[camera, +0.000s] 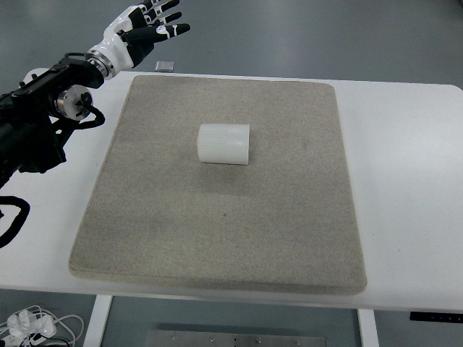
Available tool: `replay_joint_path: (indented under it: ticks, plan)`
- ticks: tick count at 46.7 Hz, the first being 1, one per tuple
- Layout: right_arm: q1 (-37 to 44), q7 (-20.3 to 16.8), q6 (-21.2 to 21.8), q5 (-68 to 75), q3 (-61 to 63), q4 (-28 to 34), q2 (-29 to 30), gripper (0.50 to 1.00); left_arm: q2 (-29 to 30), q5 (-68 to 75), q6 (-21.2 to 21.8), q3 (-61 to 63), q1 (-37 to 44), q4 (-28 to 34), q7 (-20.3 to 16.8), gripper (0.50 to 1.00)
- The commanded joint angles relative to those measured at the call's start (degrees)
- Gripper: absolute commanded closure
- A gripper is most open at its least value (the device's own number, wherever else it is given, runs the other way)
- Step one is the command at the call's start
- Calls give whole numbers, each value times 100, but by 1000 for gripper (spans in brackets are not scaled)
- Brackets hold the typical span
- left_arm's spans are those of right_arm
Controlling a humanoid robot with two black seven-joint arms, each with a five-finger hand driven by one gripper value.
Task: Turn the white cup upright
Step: 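Swing the left hand over the white cup lying on its side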
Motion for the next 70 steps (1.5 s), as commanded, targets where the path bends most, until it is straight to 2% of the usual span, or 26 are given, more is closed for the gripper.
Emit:
replay_joint_path:
  ticks: [1,7,19,28,36,44,54,64,70]
  plan:
    - [-2,-1,0,-7,0,-2,0,548,22,592,-8,227,-116,-123,29,501]
    - [-2,-1,0,-7,0,-2,0,548,232,821,-17,824,-415,-466,161,501]
    - [-2,-1,0,-7,0,7,0,548,663,830,-17,2688,-1258,-1476,187,501]
    - [-2,-1,0,-7,0,-2,0,548,1067,1216,-25,3523,-1891,-2373,205,504]
    - [-2,-1,0,-7,0,-2,0,548,1120,2024,-17,3972,-2129,-2804,205,504]
    - [-2,-1,0,2,0,-2,0,548,1094,2754,80,3981,-2085,-2866,214,506]
    - [-2,-1,0,-7,0,-2,0,548,1006,2869,159,3998,-2006,-2857,319,510]
    - [-2,7,0,2,0,-2,0,548,567,2922,493,4227,-1910,-2778,328,512]
    - [-2,-1,0,-7,0,-2,0,548,382,2922,555,4332,-1918,-2699,337,512]
